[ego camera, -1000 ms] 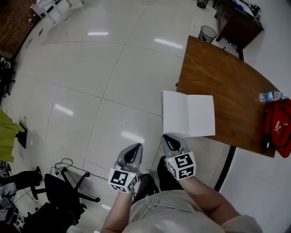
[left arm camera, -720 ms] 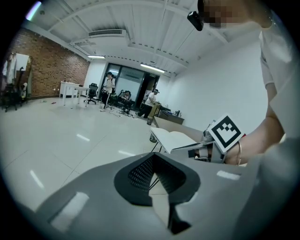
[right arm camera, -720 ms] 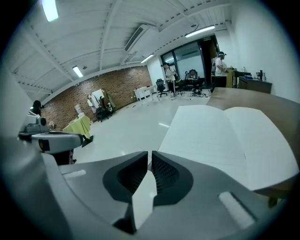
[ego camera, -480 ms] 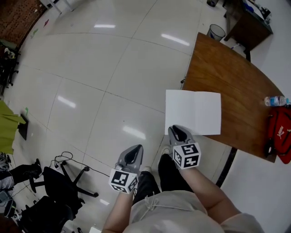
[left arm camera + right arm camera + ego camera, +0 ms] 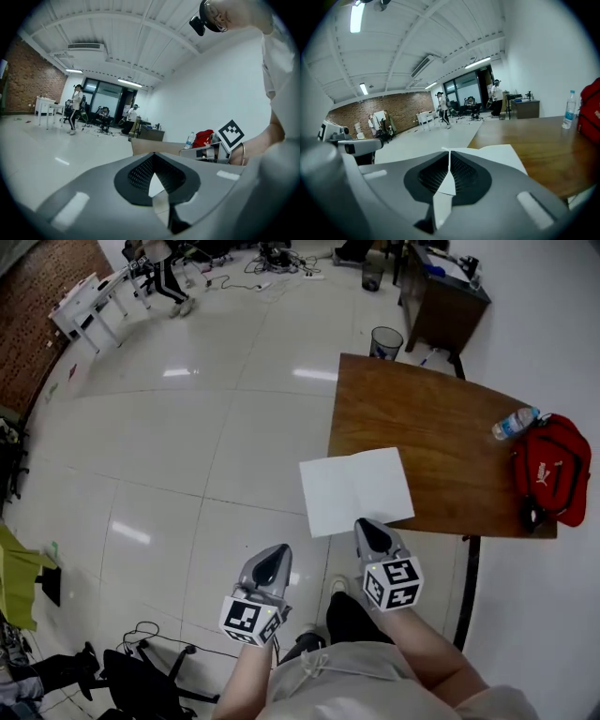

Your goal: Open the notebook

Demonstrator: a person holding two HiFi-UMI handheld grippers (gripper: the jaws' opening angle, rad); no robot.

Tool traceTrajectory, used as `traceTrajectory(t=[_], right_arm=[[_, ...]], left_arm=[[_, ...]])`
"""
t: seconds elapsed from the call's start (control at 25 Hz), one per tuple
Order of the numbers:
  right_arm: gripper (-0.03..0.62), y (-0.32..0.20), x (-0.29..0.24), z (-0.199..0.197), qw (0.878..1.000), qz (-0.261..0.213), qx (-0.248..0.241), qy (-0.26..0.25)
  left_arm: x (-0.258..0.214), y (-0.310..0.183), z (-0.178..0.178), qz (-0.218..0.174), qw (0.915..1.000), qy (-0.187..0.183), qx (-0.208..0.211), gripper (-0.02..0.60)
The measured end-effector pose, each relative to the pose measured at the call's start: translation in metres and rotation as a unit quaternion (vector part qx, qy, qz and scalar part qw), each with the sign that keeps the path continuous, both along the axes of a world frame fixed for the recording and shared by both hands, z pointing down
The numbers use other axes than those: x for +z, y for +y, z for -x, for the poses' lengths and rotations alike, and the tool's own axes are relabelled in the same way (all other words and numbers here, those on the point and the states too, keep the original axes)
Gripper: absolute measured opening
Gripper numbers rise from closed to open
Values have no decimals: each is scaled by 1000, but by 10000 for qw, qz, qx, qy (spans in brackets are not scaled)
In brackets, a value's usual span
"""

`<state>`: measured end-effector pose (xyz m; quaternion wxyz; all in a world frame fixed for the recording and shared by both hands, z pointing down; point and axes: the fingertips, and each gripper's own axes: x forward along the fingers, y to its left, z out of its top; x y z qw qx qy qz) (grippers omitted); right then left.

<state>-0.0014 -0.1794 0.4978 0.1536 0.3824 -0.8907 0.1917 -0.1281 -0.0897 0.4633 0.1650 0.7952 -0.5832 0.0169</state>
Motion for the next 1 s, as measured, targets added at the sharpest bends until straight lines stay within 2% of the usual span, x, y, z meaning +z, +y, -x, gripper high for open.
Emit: traceTrajectory(t=[0.24, 0.4, 0.6, 1.0], right_arm=[[2, 22, -47, -51, 9966, -472, 643, -187], [2, 53, -69, -79, 9920, -763, 978, -223], [2, 105, -81, -101, 9877, -1000, 1198, -85], [2, 190, -79, -111, 9868, -1004, 1269, 67]], left_arm=[[-51, 7, -29, -625, 9958, -325, 581, 6], [-72, 29, -44, -867, 9919, -334, 867, 6], [-84, 72, -56, -1027, 9878, -343, 1122, 6], [-85, 142, -70, -992, 9850, -239, 1393, 6]])
